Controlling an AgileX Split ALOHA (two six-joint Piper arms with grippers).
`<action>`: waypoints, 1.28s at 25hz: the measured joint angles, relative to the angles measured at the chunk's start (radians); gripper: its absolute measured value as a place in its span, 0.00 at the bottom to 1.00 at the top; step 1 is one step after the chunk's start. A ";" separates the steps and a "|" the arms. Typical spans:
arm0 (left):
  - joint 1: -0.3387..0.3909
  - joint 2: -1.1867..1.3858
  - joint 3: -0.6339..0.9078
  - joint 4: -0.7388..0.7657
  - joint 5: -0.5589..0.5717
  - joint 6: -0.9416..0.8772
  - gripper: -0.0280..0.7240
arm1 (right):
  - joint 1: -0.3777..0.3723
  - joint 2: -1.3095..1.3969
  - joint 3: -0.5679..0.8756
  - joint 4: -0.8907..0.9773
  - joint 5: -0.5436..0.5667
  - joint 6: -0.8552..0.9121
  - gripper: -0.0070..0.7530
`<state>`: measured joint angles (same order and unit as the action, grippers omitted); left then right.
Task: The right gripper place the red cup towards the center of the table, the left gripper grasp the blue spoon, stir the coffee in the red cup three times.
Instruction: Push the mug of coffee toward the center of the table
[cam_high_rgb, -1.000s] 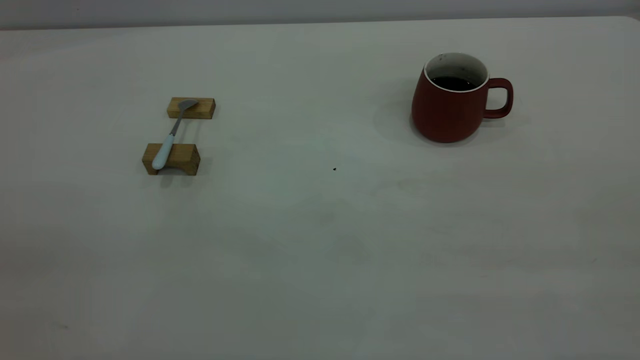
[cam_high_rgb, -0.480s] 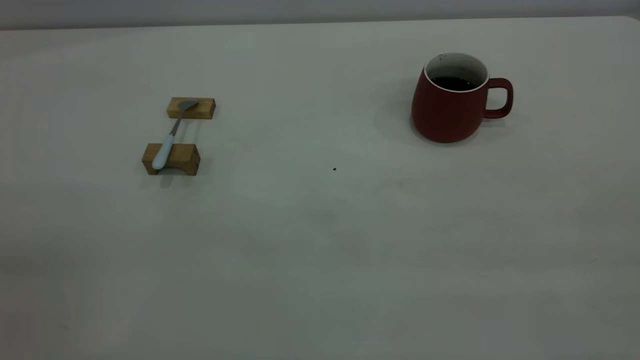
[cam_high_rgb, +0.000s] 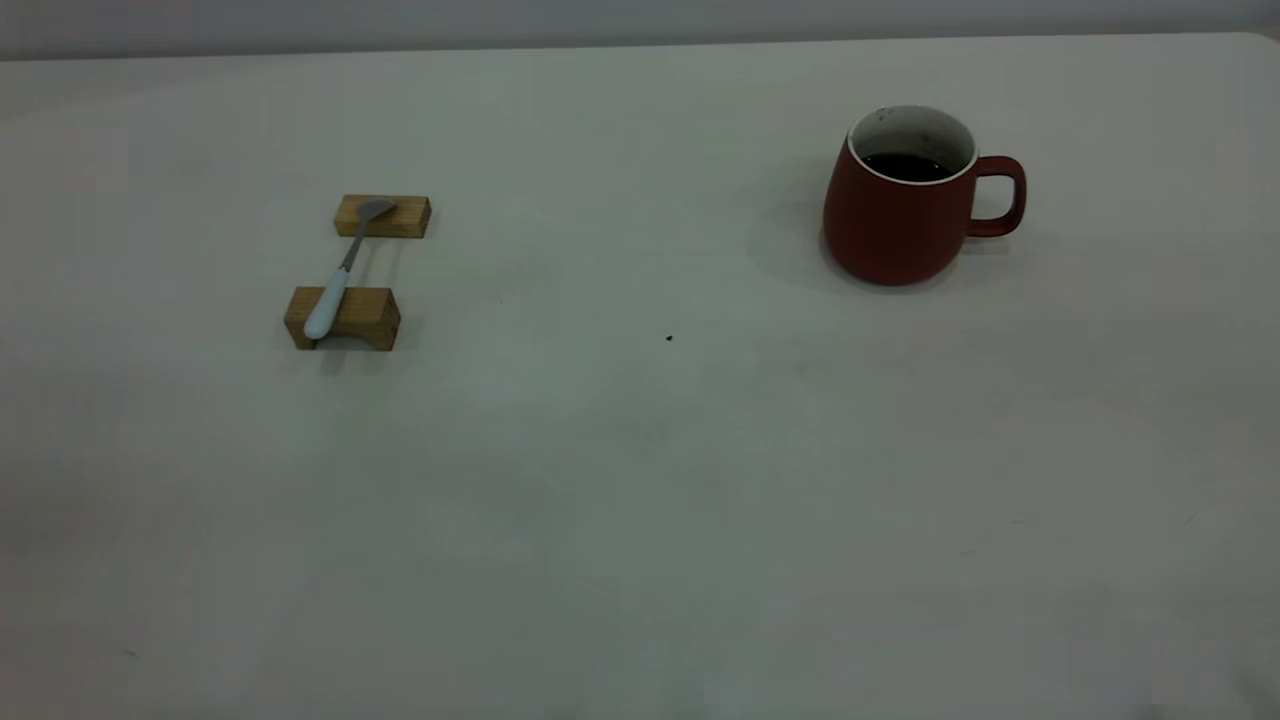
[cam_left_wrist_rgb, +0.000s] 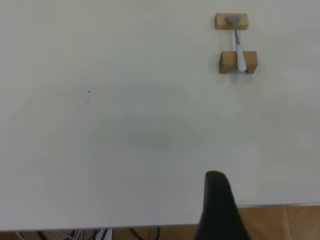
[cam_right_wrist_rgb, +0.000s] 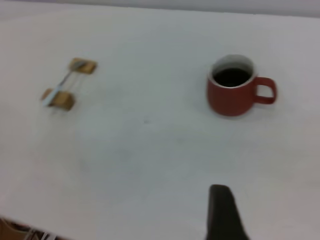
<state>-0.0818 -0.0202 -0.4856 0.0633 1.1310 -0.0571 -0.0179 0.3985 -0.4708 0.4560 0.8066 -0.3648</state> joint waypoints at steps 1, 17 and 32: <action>0.000 0.000 0.000 0.000 0.000 0.000 0.80 | 0.000 0.063 0.000 0.001 -0.040 -0.006 0.72; 0.000 0.000 0.000 0.000 0.000 0.000 0.80 | 0.001 1.119 -0.346 0.281 -0.272 -0.766 0.74; 0.000 0.000 0.000 0.000 0.000 0.000 0.80 | 0.028 1.695 -0.730 0.276 -0.320 -1.541 0.69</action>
<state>-0.0818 -0.0202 -0.4856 0.0633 1.1310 -0.0571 0.0101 2.0934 -1.2008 0.7319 0.4868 -1.9056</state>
